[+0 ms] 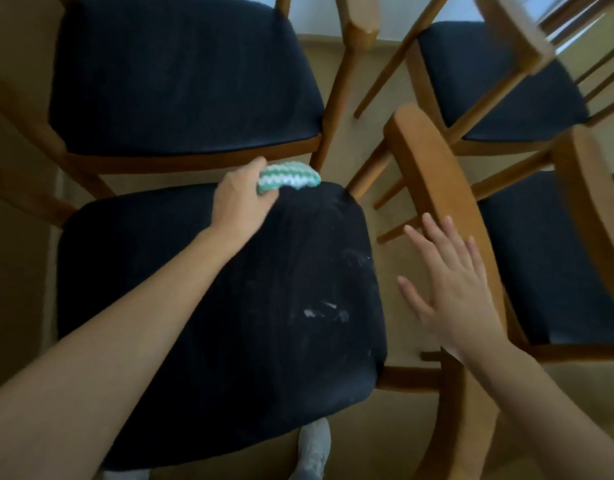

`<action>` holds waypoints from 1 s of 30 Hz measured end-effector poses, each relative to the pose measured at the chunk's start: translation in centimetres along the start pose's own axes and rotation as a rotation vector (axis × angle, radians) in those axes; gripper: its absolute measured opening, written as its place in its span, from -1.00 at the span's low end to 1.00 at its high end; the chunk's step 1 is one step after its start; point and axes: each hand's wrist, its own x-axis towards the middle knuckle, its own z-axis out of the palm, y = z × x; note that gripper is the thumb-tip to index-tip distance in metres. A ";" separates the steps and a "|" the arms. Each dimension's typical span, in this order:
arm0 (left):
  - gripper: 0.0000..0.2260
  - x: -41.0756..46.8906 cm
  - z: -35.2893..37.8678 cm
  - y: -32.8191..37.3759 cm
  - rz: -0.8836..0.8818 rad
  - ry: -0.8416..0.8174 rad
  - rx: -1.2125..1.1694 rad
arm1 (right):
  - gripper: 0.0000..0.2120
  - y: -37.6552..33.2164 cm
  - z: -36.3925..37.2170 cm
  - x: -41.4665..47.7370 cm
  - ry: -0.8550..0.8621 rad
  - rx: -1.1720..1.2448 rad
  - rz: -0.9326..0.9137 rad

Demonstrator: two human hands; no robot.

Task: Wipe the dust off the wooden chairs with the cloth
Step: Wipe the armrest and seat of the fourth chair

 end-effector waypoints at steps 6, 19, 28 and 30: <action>-0.56 7.7 6.1 -1.9 0.110 -0.064 0.194 | -0.33 2.6 1.4 0.1 0.044 -0.106 0.044; -0.49 1.8 11.4 -4.4 0.209 -0.382 0.386 | -0.28 2.6 1.6 0.5 0.063 -0.047 0.068; -0.10 -19.2 9.5 -3.6 0.384 -0.598 0.416 | -0.24 2.1 0.3 0.5 -0.052 -0.076 0.091; -0.06 -22.6 9.1 -3.1 0.390 -0.659 0.422 | -0.24 2.2 0.3 0.4 -0.057 -0.080 0.099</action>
